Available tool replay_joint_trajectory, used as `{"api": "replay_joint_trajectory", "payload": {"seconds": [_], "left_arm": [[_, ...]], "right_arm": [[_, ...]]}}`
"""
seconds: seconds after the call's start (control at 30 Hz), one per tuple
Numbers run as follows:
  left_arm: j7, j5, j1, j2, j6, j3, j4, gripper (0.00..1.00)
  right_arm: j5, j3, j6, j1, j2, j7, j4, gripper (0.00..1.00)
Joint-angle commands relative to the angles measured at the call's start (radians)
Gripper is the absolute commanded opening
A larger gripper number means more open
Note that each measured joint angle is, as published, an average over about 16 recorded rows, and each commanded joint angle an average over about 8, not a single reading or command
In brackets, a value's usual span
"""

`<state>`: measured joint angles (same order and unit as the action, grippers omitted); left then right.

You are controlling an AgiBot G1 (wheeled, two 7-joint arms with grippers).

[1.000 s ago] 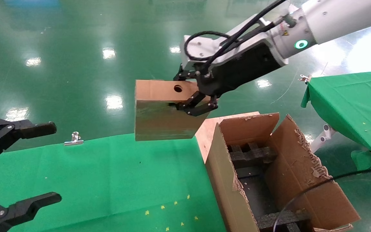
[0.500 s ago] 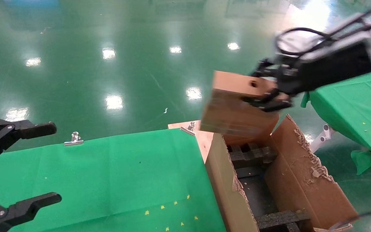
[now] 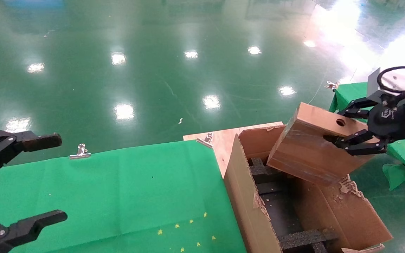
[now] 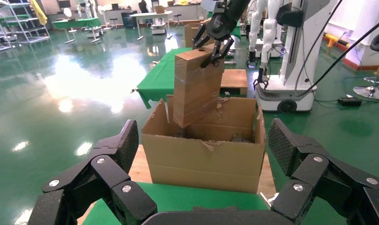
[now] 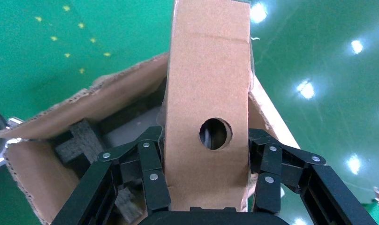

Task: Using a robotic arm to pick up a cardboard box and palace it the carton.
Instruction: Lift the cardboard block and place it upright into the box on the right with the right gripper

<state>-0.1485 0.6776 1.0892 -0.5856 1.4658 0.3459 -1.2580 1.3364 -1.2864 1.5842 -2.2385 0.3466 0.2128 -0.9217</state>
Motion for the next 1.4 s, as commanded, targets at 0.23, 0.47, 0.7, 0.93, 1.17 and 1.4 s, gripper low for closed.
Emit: {"api": "replay_joint_trajectory", "payload": {"seconds": [0.23,0.47,0.7,0.93,1.17,1.4], "left_arm": [[0.000,0.000,0.000,0.000,0.000,0.000,0.000,1.00],[0.000,0.000,0.000,0.000,0.000,0.000,0.000,1.00],[0.000,0.000,0.000,0.000,0.000,0.000,0.000,1.00],[0.000,0.000,0.000,0.000,0.000,0.000,0.000,1.00],[0.000,0.000,0.000,0.000,0.000,0.000,0.000,1.00],[0.000,0.000,0.000,0.000,0.000,0.000,0.000,1.00]], "right_arm": [[-0.014,-0.011,-0.005,0.002,-0.017,0.010,-0.007,0.00],[-0.006,-0.005,-0.007,0.006,-0.005,0.007,-0.003,0.00],[0.010,-0.028,-0.068,0.041,-0.023,0.107,-0.027,0.00],[0.089,-0.066,-0.230,0.105,-0.092,0.432,-0.188,0.00],[0.241,-0.112,-0.366,0.160,-0.159,0.846,-0.388,0.00],[0.355,-0.148,-0.426,0.203,-0.140,1.134,-0.432,0.00]]}}
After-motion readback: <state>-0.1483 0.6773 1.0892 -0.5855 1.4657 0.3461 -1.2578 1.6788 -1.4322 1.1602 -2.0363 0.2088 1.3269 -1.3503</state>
